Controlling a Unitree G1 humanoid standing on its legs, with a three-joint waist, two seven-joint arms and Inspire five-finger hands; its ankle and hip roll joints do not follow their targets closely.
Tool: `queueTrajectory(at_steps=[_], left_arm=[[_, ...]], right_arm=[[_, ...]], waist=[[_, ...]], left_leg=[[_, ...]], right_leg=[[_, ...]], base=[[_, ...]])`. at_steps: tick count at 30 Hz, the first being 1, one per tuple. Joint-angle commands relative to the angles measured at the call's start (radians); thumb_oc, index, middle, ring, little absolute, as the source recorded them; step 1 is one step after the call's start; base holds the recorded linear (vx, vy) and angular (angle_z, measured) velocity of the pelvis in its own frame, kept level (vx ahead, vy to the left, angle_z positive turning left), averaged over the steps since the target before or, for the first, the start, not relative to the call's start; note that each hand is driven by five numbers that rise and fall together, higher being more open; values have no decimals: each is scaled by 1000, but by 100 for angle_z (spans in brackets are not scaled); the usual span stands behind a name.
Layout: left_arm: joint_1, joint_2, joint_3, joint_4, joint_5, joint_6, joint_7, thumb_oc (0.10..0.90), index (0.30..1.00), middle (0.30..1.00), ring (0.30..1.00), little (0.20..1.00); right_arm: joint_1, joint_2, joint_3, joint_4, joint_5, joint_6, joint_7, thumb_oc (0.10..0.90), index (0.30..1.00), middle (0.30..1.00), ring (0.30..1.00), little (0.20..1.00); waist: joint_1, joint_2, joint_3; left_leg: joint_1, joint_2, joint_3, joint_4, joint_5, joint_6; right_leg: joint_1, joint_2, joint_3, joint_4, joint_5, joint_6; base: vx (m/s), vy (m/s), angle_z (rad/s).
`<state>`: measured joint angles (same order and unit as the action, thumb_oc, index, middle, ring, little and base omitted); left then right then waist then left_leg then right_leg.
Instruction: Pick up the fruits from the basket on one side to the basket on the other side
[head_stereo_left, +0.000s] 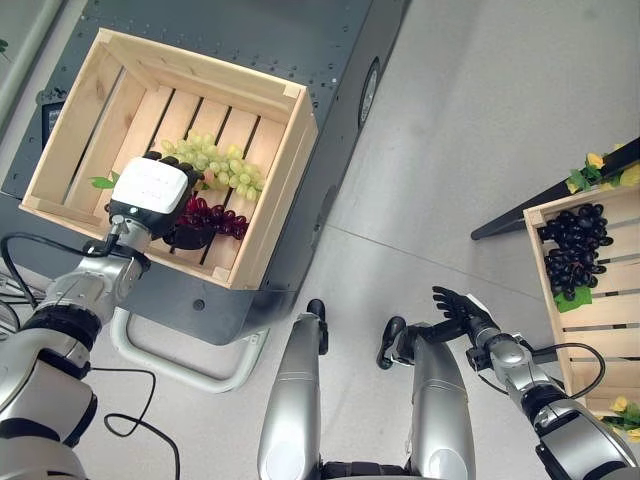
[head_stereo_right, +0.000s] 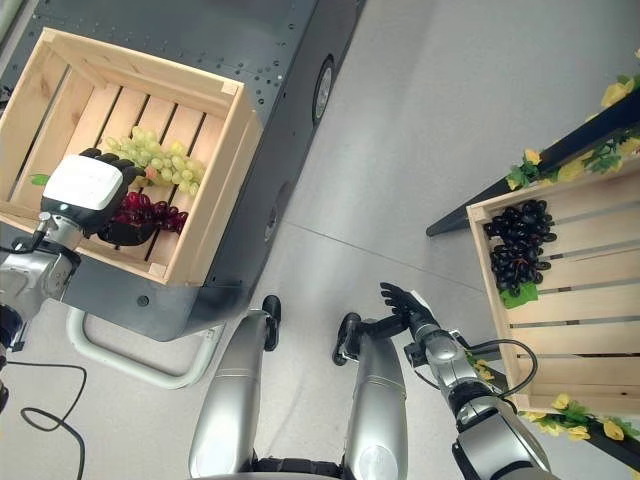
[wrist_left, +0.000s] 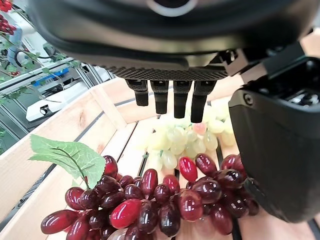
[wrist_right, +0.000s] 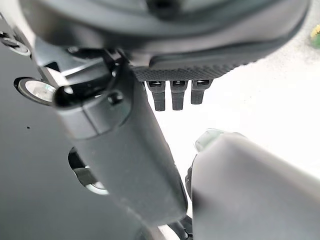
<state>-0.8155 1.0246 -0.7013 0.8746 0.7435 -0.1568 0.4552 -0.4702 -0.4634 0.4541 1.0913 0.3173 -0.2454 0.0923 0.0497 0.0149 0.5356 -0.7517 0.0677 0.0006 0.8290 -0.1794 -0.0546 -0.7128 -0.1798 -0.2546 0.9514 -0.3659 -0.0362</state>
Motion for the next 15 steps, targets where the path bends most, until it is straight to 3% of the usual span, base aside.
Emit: queueTrajectory(at_steps=[1,6,15], left_arm=[[-100,173,51,-47,4,81,-20,800,900,900,900,900],[-126,180,36,-55,-4,94,-86,800,900,900,900,900],[-158,176,-6,-56,-30,14,-216,800,900,900,900,900]], right_arm=[[31,-50,-7,-53,-19,-42,27,800,900,900,900,900],[28,-40,2,-68,-10,-40,24,800,900,900,900,900],[31,-29,0,-88,-16,-44,7,800,900,900,900,900]], waist=[[12,-10,-16],[22,-24,-16],[28,-39,-16]], left_leg=[[54,-45,81,-58,-32,84],[38,-47,72,-64,-30,82],[21,-48,66,-78,-31,84]], right_leg=[[99,26,-13,-50,18,-24],[84,27,-19,-52,24,-18],[55,19,-29,-56,36,-5]], base=[[0,0,0],[17,-1,6],[12,-4,4]])
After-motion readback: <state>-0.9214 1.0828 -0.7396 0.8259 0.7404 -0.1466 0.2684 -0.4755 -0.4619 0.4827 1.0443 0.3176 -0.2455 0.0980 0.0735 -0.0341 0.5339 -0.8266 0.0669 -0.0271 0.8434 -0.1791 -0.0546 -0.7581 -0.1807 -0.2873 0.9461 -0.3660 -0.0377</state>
